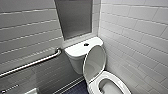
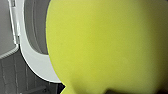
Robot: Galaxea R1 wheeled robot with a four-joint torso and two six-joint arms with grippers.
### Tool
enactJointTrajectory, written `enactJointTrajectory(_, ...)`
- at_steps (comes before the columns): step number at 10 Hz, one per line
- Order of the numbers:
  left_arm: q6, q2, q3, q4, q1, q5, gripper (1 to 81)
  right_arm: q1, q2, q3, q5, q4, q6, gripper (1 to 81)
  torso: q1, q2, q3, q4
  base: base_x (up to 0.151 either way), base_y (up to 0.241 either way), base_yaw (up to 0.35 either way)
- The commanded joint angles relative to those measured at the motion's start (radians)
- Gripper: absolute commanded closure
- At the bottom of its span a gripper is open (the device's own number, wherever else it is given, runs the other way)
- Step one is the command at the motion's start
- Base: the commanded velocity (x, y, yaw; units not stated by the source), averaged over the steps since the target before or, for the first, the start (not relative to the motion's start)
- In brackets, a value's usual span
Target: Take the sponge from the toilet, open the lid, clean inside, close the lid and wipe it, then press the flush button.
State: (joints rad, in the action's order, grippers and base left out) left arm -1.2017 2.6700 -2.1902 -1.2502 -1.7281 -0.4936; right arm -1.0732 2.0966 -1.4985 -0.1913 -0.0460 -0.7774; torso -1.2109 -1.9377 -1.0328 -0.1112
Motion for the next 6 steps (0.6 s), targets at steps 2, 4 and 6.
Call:
enactJointTrajectory(2, 0.005, -0.05, -0.02, -0.032, 0.011, -0.074, 1.0, -0.081, -0.067, -0.003, 0.092, -0.113, -0.011, 81.1, 0.0, 0.0, 0.0, 0.0, 0.0, 0.0, 0.0)
enactJointTrajectory(4, 0.001, -0.051, -0.02, -0.034, 0.037, -0.072, 1.0, -0.166, -0.045, -0.024, 0.09, -0.186, -0.011, 81.1, 0.0, 0.0, 0.0, 0.0, 0.0, 0.0, 0.0)
enactJointTrajectory(6, -0.002, -0.06, -0.017, -0.032, 0.069, -0.075, 1.0, -0.239, -0.001, -0.069, 0.063, -0.195, -0.009, 81.1, 0.0, 0.0, 0.0, 0.0, 0.0, 0.0, 0.0)
